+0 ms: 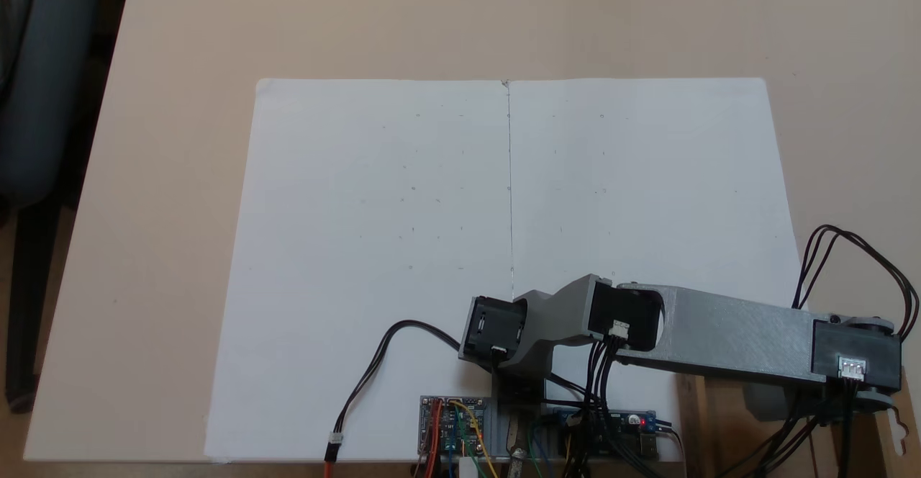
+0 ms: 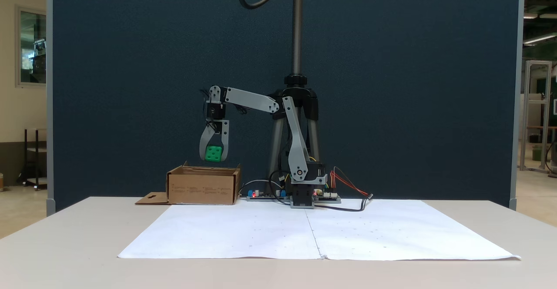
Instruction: Grasp a green dice and put it in the bin.
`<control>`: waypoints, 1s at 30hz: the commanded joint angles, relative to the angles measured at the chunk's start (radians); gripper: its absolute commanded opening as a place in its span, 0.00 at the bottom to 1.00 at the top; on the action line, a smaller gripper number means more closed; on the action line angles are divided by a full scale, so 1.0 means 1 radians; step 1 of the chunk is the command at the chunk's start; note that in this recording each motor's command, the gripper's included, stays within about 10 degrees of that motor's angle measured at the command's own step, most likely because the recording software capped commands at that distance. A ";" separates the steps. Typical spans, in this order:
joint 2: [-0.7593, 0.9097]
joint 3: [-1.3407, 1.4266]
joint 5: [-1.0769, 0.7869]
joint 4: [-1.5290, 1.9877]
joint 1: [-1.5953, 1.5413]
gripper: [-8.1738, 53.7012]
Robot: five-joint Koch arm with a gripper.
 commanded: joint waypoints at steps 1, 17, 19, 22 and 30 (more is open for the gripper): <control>-0.003 -0.038 -0.087 -0.060 0.021 0.63; 0.140 -0.041 0.284 -0.233 -0.172 0.81; 0.212 -0.044 0.357 -0.279 -0.275 0.81; 0.282 -0.044 0.414 -0.391 -0.474 0.81; 0.347 -0.032 0.413 -0.466 -1.015 0.84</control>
